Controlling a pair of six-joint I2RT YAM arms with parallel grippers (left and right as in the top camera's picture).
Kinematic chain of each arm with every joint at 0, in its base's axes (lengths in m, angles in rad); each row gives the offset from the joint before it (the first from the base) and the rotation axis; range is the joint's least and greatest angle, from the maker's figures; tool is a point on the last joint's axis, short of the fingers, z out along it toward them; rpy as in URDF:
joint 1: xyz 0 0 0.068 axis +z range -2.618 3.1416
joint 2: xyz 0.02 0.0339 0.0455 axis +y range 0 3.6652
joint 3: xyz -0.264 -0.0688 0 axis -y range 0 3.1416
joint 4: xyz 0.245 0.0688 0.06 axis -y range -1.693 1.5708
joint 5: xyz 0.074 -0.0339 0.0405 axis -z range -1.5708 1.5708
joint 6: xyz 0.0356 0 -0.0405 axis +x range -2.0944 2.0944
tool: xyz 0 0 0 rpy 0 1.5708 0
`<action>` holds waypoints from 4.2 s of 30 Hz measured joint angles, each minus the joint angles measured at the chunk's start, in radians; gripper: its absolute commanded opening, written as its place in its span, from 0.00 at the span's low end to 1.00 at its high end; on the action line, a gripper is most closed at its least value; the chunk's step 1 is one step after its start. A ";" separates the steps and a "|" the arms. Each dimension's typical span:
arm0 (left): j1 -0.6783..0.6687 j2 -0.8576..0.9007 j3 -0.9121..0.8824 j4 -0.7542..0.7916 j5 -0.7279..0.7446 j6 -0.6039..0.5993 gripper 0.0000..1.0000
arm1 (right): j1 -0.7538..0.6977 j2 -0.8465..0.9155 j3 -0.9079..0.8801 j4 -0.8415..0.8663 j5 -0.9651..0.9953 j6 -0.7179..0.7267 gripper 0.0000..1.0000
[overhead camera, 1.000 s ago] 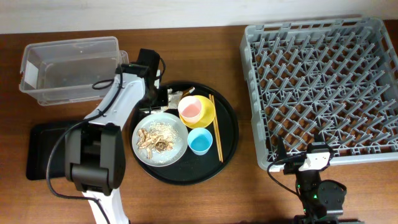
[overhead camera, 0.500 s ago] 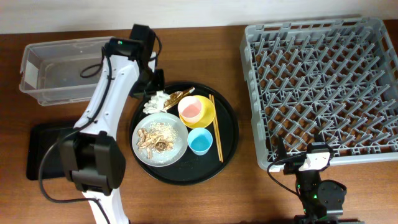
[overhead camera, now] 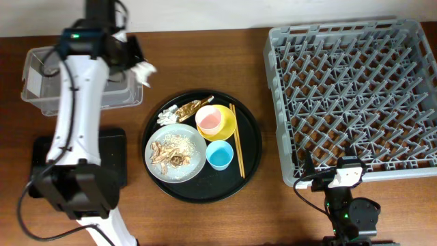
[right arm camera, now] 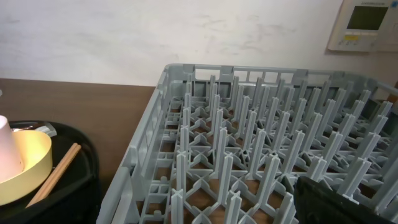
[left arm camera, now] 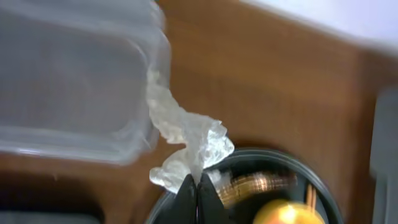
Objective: Sort waste into correct bins and load items into the dishwasher rack
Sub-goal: 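Carry the tissue with left gripper to the clear bin and release, then return left gripper to the tray and grasp remaining white tissue, then move the tissue with left gripper into the clear bin and release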
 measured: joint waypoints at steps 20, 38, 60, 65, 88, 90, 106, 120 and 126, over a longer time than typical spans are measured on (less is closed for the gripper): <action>0.264 0.037 0.003 0.044 0.011 -0.076 0.99 | 0.000 0.000 0.000 0.000 0.000 0.000 0.98; -0.125 0.038 -0.047 -0.349 0.113 0.016 0.75 | 0.000 0.000 0.000 0.000 0.000 0.000 0.98; -0.310 0.051 -0.529 0.186 -0.204 0.311 0.72 | 0.000 0.000 0.000 0.000 0.000 0.000 0.98; -0.317 0.067 -0.537 0.189 -0.290 0.321 0.70 | 0.000 0.000 0.000 0.000 0.000 0.000 0.98; -0.289 0.130 -0.543 0.207 -0.318 0.264 0.13 | 0.000 0.000 0.000 0.000 0.000 0.000 0.98; -0.290 0.130 -0.543 0.195 -0.317 0.251 0.06 | 0.000 0.000 0.000 0.000 0.000 0.000 0.98; -0.290 -0.083 -0.506 0.134 -0.256 0.206 0.01 | 0.000 0.000 0.000 0.000 0.000 0.000 0.98; -0.080 -0.194 -0.498 0.485 -0.250 0.168 0.04 | 0.000 0.000 0.000 0.000 0.000 -0.001 0.99; 0.109 -0.183 -0.495 0.659 -0.254 0.150 0.99 | 0.000 0.000 0.000 0.000 0.000 -0.001 0.98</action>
